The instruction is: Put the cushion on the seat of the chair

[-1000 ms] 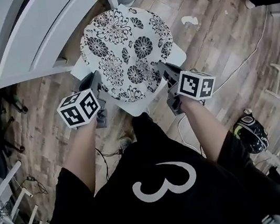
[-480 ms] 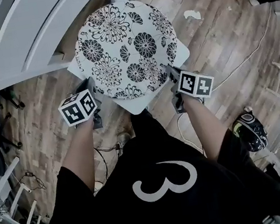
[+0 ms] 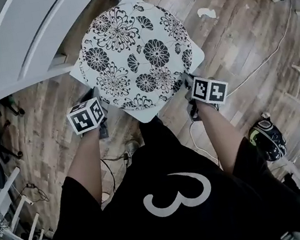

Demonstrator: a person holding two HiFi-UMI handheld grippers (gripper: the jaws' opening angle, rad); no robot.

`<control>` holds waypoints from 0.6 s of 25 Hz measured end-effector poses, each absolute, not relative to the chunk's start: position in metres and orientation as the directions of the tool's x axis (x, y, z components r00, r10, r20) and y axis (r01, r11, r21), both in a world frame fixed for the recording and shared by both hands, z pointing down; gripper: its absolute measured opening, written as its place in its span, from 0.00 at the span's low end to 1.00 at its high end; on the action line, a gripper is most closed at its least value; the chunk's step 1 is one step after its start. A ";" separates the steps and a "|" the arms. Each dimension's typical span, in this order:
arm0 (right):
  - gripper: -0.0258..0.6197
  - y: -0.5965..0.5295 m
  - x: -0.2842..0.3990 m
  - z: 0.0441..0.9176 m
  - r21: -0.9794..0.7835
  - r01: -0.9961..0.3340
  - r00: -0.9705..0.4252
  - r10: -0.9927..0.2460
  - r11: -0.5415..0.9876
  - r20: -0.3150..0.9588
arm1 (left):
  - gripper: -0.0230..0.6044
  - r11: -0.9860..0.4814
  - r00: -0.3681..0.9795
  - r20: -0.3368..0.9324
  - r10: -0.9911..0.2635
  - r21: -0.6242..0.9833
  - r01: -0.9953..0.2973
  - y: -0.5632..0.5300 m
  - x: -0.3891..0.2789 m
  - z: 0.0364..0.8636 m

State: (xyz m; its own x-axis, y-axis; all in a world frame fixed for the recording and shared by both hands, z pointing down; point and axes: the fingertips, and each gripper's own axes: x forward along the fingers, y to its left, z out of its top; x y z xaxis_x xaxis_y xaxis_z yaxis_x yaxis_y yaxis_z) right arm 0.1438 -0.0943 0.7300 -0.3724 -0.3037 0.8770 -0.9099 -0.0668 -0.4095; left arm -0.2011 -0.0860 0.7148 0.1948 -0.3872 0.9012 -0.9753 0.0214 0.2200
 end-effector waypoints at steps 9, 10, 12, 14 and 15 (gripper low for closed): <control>0.10 -0.081 0.149 0.746 -0.414 -0.906 -0.382 -0.252 -0.086 0.889 | 0.08 0.000 0.181 0.909 -0.375 0.195 -0.981 -0.070 -0.201 0.729; 0.12 -0.082 0.150 0.747 -0.411 -0.907 -0.381 -0.245 -0.088 0.892 | 0.08 0.005 0.181 0.910 -0.373 0.197 -0.980 -0.072 -0.201 0.730; 0.13 -0.089 0.150 0.750 -0.411 -0.907 -0.381 -0.234 -0.094 0.894 | 0.08 0.014 0.185 0.912 -0.366 0.205 -0.979 -0.079 -0.202 0.734; 0.14 -0.096 0.151 0.751 -0.417 -0.904 -0.388 -0.230 -0.095 0.893 | 0.14 0.030 0.185 0.913 -0.364 0.209 -0.977 -0.085 -0.204 0.738; 0.15 -0.098 0.150 0.751 -0.422 -0.902 -0.393 -0.232 -0.094 0.890 | 0.20 0.042 0.180 0.913 -0.366 0.209 -0.977 -0.086 -0.206 0.740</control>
State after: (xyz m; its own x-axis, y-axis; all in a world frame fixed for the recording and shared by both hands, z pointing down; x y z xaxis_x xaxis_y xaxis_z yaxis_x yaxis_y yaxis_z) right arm 0.1504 -0.0976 0.7514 -0.3925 -0.2318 0.8901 -0.9017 -0.0936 -0.4220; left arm -0.2056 -0.0858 0.7396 0.1798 -0.3661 0.9130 -0.9769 0.0423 0.2093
